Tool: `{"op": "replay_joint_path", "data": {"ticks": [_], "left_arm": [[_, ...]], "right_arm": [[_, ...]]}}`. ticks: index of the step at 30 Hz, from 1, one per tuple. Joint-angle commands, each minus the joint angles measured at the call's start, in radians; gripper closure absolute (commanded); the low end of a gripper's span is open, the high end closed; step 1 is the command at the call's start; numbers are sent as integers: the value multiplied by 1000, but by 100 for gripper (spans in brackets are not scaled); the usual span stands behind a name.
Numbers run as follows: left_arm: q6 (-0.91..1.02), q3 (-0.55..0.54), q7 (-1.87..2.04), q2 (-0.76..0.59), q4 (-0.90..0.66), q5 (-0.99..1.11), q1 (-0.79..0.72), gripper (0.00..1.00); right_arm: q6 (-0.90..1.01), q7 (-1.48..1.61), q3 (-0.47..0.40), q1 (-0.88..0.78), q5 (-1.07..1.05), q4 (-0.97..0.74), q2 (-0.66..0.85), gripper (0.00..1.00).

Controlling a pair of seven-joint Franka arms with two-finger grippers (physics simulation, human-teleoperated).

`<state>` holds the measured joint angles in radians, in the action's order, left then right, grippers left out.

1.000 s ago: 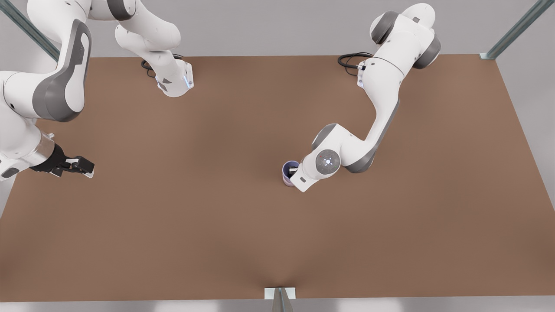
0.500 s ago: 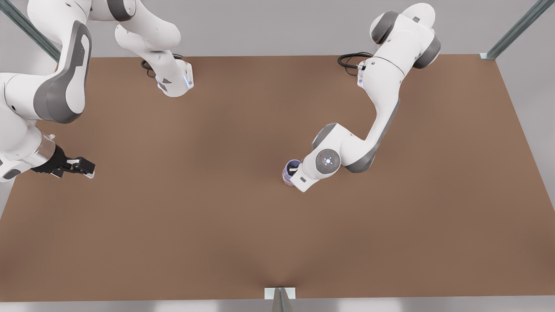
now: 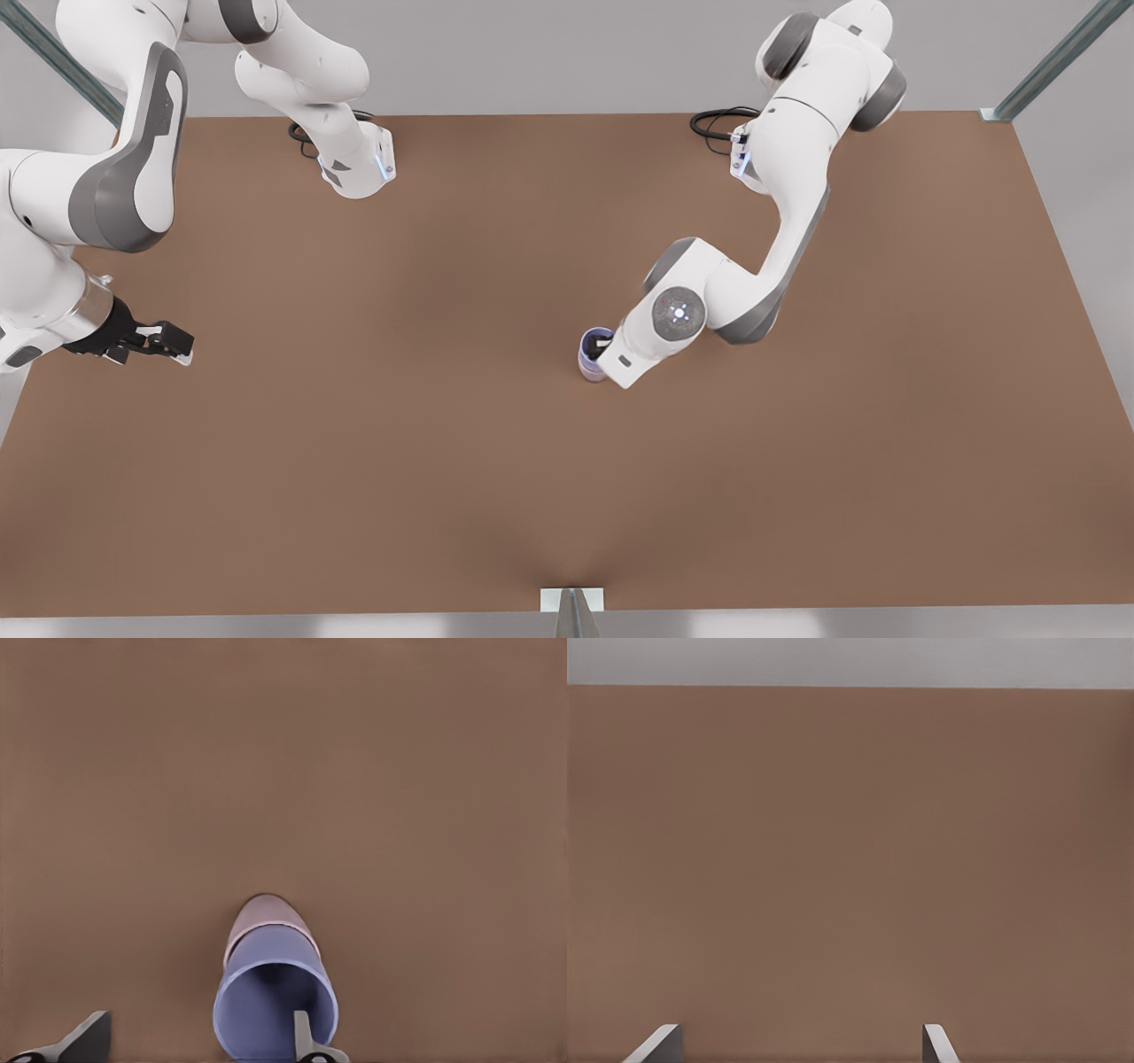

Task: Stack the cups, with the pink cup at the bottom and the purple cup at the top

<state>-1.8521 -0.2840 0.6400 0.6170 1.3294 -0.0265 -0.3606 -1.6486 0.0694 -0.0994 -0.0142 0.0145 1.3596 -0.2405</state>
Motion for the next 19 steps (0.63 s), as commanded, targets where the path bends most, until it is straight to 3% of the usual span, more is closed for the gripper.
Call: {"op": "replay_joint_path", "data": {"ticks": [1, 5, 8, 9, 10, 12, 19], "left_arm": [[103, 25, -45, -5, -44, 17, 6, 0], [255, 305, -474, -72, -78, 17, 6, 0], [315, 408, -531, -169, -76, 19, 9, 0], [329, 387, -537, -223, -67, 14, 64, 0], [327, 286, -533, -260, -62, 28, 158, 0], [323, 187, -577, -330, -44, 92, 236, 0], [317, 137, -603, -387, 11, 91, 279, 0]], "right_arm": [[0, 4, 0, -1, -1, -1, 1, 0], [0, 4, 0, -1, -1, -1, 1, 0], [0, 4, 0, -1, -1, -1, 1, 0], [0, 4, 0, -1, -1, -1, 0, 0], [0, 4, 0, -1, -1, -1, 1, 0], [0, 4, 0, -1, -1, -1, 0, 0], [0, 4, 0, -1, -1, -1, 1, 0]]}}
